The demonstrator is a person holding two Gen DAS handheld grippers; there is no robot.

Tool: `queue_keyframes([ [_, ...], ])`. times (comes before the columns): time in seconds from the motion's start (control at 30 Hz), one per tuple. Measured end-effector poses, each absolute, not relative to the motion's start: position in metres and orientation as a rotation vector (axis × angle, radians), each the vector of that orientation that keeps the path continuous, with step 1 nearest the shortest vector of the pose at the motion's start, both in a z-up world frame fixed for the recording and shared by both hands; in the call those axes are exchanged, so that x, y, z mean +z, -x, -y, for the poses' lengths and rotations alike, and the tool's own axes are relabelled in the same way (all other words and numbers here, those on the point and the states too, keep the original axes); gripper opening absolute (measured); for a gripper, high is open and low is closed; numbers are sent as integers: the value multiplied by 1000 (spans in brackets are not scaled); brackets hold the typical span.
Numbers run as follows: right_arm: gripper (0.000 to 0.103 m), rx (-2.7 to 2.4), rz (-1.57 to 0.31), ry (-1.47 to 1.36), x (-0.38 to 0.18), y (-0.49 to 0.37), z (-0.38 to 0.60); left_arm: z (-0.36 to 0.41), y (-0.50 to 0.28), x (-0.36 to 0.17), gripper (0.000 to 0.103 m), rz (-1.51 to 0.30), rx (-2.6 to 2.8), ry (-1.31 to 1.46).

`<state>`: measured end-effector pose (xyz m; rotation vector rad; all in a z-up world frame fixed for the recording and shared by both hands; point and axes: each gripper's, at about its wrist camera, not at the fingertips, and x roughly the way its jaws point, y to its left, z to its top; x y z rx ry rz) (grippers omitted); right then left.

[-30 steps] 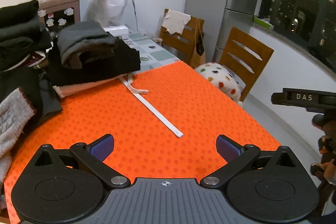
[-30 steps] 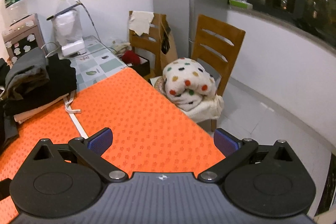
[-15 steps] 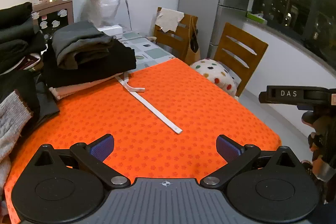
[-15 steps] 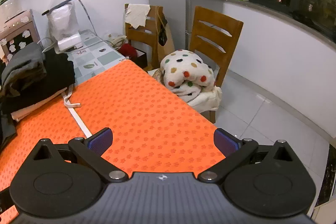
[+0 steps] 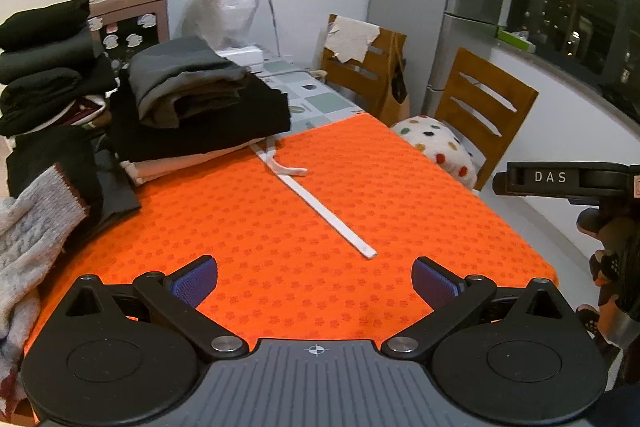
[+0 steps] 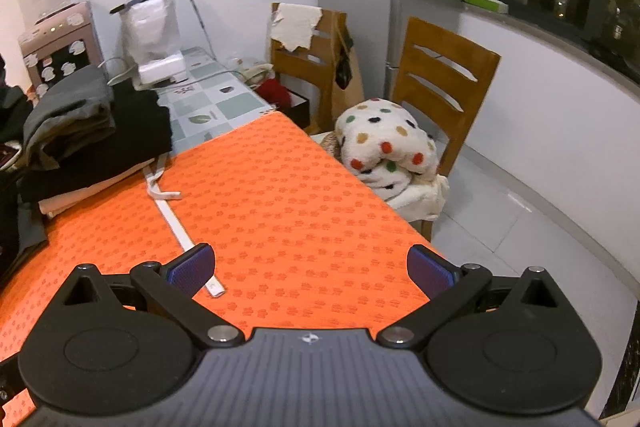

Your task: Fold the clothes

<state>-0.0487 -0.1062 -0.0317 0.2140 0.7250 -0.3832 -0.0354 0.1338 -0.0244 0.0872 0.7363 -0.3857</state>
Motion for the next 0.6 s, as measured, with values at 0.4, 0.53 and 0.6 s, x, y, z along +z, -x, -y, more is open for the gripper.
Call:
queue_keyframes([
  [0.4,103,-199,-744,-140,-32,17,59,-184,35,-24,103,-758,-167,-24],
  [0.53,103,-117,-749,-109,-31,5,39,-207,37,-22,103,-759,-79,7],
  [0.6,103,-67,-750,-91,-29,-1,27,-217,39,-21,103,-758,-37,18],
])
